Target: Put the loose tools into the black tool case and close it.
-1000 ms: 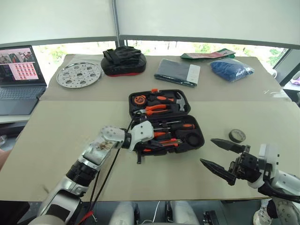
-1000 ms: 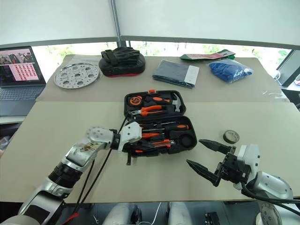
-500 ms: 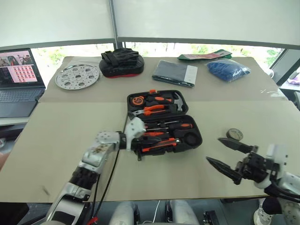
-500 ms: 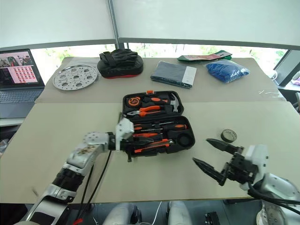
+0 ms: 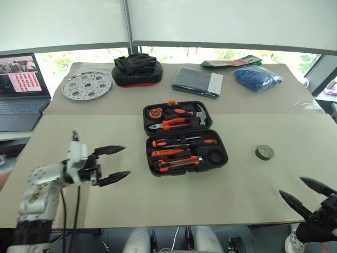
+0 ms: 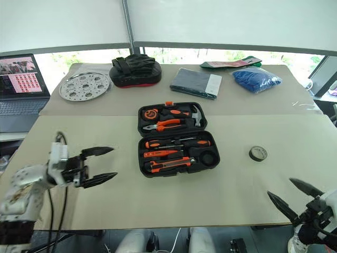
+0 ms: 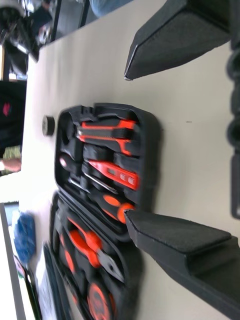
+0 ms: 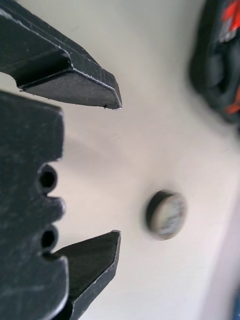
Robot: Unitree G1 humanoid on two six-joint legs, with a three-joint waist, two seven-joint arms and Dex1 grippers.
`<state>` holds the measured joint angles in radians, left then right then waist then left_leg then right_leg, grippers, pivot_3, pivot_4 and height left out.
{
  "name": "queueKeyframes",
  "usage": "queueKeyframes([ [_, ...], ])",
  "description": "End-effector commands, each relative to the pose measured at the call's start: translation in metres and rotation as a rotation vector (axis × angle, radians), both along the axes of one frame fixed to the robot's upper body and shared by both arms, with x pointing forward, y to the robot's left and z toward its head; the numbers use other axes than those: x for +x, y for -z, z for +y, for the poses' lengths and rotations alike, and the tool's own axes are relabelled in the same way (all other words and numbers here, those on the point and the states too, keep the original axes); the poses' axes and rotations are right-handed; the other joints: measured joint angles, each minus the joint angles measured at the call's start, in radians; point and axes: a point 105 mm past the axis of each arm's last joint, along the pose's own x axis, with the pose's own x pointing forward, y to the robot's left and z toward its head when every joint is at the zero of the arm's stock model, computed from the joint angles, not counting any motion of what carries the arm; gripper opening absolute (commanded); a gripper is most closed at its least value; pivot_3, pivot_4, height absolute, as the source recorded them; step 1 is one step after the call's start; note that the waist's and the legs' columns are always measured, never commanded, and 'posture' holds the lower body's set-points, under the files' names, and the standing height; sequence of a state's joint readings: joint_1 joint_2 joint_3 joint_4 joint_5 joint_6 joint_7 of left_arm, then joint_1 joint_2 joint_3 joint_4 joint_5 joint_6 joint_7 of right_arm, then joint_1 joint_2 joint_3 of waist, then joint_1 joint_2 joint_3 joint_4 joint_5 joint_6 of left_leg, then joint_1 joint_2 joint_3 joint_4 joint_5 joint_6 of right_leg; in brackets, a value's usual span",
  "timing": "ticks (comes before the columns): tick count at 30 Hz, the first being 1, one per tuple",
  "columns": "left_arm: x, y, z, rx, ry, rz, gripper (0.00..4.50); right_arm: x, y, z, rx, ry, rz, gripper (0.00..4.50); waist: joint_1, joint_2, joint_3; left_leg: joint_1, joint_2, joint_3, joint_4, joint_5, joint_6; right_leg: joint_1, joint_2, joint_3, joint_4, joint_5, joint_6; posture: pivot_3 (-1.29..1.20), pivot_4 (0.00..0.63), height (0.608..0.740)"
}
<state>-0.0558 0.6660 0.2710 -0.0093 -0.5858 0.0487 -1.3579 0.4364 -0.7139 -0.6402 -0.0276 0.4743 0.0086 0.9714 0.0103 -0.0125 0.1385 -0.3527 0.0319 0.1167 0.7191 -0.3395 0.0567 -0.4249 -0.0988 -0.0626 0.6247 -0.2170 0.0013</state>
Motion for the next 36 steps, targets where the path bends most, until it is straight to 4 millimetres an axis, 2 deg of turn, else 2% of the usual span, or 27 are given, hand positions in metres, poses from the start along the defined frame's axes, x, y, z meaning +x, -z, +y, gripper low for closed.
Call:
queueKeyframes([
  [1,-0.004,-0.029,-0.013,-0.073,0.042,-0.076,4.45,0.040,-0.038,0.014,-0.068,-0.123,0.002,4.50,-0.009,0.002,0.002,0.000,0.000,0.001,0.000,0.000,0.002,0.000,-0.001,0.002,0.000,0.001,-0.002,0.00,0.150,0.740],
  [3,-0.010,-0.026,-0.022,-0.081,0.090,-0.023,4.45,0.058,-0.038,0.021,-0.110,-0.183,0.098,4.50,-0.012,0.001,0.003,0.001,0.000,0.002,0.001,-0.001,0.009,0.001,-0.001,0.003,0.000,0.002,-0.003,0.00,0.150,0.740],
  [8,-0.018,-0.021,-0.035,-0.064,0.144,-0.002,4.45,0.088,-0.023,0.025,-0.188,-0.240,0.304,4.50,0.000,-0.001,0.004,0.001,0.001,0.000,-0.005,0.004,0.001,-0.001,0.006,-0.002,0.000,0.003,-0.002,0.00,0.150,0.740],
  [9,-0.017,-0.022,-0.037,-0.066,0.144,-0.005,4.45,0.093,-0.021,0.024,-0.204,-0.240,0.326,4.50,0.002,-0.001,0.004,0.001,0.001,0.000,-0.005,0.007,-0.005,-0.002,0.007,-0.002,0.001,0.002,-0.003,0.00,0.150,0.740],
  [14,-0.020,-0.023,-0.047,-0.069,0.156,-0.016,4.45,0.115,-0.011,0.027,-0.275,-0.265,0.364,4.50,0.001,0.000,0.004,-0.001,-0.001,0.000,-0.006,0.008,-0.005,-0.003,0.006,-0.002,-0.001,0.001,-0.002,0.00,0.150,0.740],
  [17,-0.022,-0.021,-0.050,-0.066,0.167,-0.013,4.50,0.122,-0.003,0.029,-0.286,-0.268,0.404,3.75,-0.001,0.000,0.004,-0.001,-0.001,0.001,-0.006,0.007,-0.004,-0.002,0.005,-0.002,-0.003,0.002,-0.001,0.00,0.150,0.740],
  [25,-0.020,-0.022,-0.050,-0.051,0.182,-0.022,4.50,0.136,-0.003,0.034,-0.286,-0.302,0.399,1.04,-0.003,0.000,0.004,-0.001,0.000,0.001,-0.005,0.007,-0.004,-0.001,0.005,-0.003,-0.003,0.002,0.000,0.00,0.150,0.740],
  [28,-0.019,-0.023,-0.050,-0.058,0.179,-0.031,4.50,0.135,-0.011,0.033,-0.293,-0.338,0.376,0.03,-0.002,0.000,0.004,-0.001,0.000,0.001,-0.005,0.007,-0.004,-0.001,0.005,-0.003,-0.003,0.002,0.000,0.00,0.150,0.740],
  [30,-0.018,-0.023,-0.050,-0.062,0.172,-0.031,4.50,0.134,-0.018,0.037,-0.286,-0.381,0.352,0.03,-0.003,0.000,0.004,-0.001,0.000,0.001,-0.005,0.007,-0.004,-0.001,0.005,-0.003,-0.003,0.002,0.000,0.00,0.150,0.740],
  [33,-0.017,-0.021,-0.046,-0.061,0.141,-0.028,4.50,0.125,-0.053,0.080,-0.210,-0.623,0.240,0.03,-0.004,0.002,0.005,-0.001,0.000,0.001,-0.005,0.007,-0.005,-0.001,0.005,-0.003,-0.002,0.002,0.000,0.00,0.150,0.740],
  [36,-0.012,-0.021,-0.042,-0.064,0.096,-0.030,4.50,0.117,-0.081,0.127,-0.111,-0.772,0.194,0.03,-0.014,0.004,0.007,-0.001,0.000,0.001,-0.005,0.007,-0.005,-0.002,0.005,-0.003,-0.001,0.002,0.000,0.00,0.150,0.740],
])
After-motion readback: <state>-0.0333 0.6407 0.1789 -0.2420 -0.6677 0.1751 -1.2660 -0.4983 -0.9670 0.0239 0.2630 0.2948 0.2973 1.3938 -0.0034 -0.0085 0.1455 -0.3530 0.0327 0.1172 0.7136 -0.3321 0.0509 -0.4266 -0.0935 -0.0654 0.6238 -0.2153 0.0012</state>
